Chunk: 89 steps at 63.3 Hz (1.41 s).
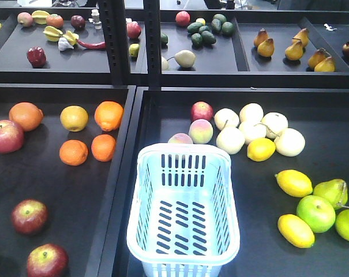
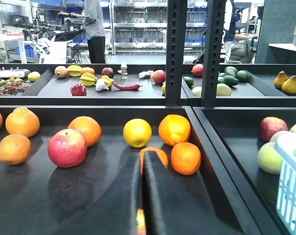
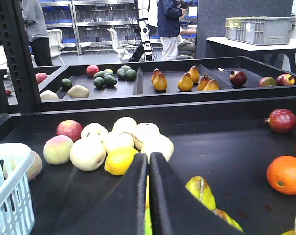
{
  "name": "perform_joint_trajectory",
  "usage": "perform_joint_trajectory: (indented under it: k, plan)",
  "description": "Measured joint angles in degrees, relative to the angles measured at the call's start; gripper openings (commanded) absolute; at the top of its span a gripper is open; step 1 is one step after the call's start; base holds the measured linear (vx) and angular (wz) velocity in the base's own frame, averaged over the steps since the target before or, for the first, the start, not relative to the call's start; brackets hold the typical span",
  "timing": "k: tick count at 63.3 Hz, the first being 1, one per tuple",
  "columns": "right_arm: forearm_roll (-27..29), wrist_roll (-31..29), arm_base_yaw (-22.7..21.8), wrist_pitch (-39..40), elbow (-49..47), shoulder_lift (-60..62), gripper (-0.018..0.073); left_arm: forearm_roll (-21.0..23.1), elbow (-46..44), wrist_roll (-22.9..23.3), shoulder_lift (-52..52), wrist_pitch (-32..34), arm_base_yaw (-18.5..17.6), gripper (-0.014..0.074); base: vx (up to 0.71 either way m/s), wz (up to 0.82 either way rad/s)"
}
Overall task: Pick three apples into basket with both arms
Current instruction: 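Approach the light-blue basket on the fruit table and stop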
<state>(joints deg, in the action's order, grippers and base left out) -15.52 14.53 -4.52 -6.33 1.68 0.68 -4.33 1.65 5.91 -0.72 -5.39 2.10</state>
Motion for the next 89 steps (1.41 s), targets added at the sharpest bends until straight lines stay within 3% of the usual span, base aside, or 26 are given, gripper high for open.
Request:
perform_joint_trajectory:
  k: [79,84,89]
  plan:
    - [0.0,0.0,0.0,0.0,0.0,0.0,-0.0005,0.06,0.0,0.12,0.0,0.12,0.0,-0.0006,0.01,0.0]
    - [0.0,0.0,0.0,0.0,0.0,0.0,-0.0005,1.99,0.0,1.58,0.0,1.57,0.0,-0.0006,0.0,0.0]
    - [0.0,0.0,0.0,0.0,0.0,0.0,-0.0005,7.17,0.0,6.16,0.0,2.91,0.0,-0.0006,0.0,0.0]
